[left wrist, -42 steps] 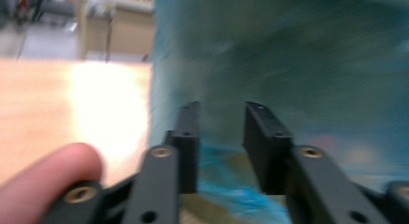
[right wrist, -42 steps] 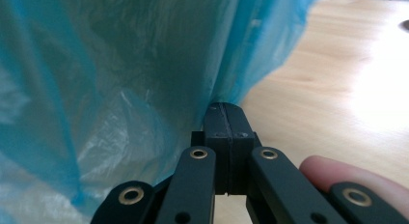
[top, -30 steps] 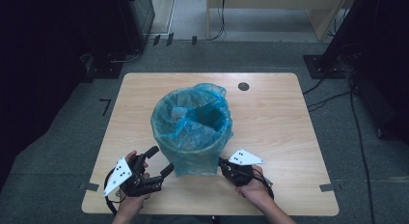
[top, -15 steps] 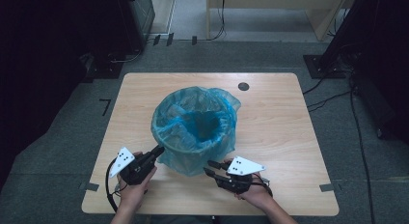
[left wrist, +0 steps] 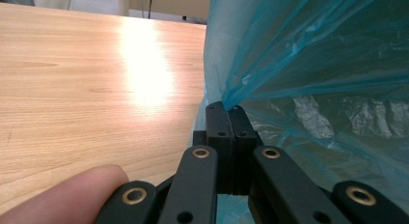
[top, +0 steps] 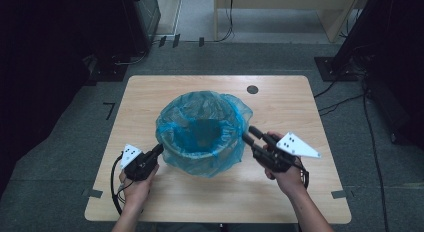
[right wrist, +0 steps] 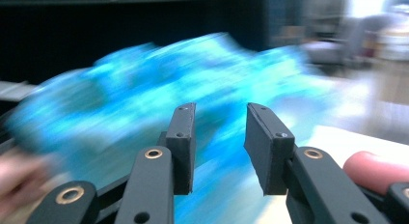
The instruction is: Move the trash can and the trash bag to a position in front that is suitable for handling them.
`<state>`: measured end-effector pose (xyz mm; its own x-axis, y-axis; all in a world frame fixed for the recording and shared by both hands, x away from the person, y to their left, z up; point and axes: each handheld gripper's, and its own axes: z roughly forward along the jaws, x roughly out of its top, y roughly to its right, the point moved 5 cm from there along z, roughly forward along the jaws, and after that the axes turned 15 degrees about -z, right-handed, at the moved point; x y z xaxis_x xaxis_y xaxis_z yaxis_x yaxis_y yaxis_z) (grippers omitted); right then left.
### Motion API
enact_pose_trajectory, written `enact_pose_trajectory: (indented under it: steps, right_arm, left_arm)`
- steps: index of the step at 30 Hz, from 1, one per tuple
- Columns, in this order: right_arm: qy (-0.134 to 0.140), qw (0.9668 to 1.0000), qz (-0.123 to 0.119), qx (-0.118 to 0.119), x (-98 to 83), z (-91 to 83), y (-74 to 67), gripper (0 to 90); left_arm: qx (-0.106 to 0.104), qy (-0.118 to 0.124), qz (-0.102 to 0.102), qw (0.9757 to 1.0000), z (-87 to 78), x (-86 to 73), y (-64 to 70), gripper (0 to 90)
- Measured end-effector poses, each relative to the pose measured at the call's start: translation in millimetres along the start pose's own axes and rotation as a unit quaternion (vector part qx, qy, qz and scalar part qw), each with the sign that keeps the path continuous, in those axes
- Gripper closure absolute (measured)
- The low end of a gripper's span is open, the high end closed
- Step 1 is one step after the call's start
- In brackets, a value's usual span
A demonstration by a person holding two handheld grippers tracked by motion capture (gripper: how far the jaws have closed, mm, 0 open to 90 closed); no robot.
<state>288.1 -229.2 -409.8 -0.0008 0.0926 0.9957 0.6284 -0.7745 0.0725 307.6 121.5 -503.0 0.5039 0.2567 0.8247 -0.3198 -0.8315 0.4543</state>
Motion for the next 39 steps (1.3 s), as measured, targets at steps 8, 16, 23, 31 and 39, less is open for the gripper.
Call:
enact_pose_trajectory:
  steps: [8,16,23,31,39]
  right_arm:
    - [-0.029,0.9948,0.094,0.026,-8.4,32.9,14.6,72.8]
    - [-0.217,0.9733,0.02,-0.071,-73.7,51.9,22.7,90.0]
    - [-0.336,0.9336,0.012,-0.125,-138.6,38.3,33.0,90.0]
    - [-0.332,0.9298,0.013,-0.159,-144.2,17.5,53.6,90.0]
    - [-0.219,0.9705,0.006,-0.1,-116.5,10.1,50.4,48.7]
  left_arm:
    - [-0.01,-0.005,0.011,0.9999,0.8,-5.2,6.0,90.0]
    - [0.041,-0.046,0.023,0.9978,3.1,-13.6,-6.1,90.0]
    - [0.099,-0.101,0.016,0.9898,1.8,-27.4,-30.7,90.0]
    - [0.119,-0.117,0.018,0.9858,-0.2,-29.5,-40.1,90.0]
    - [0.066,-0.05,0.008,0.9965,-10.9,-18.3,-33.5,58.7]
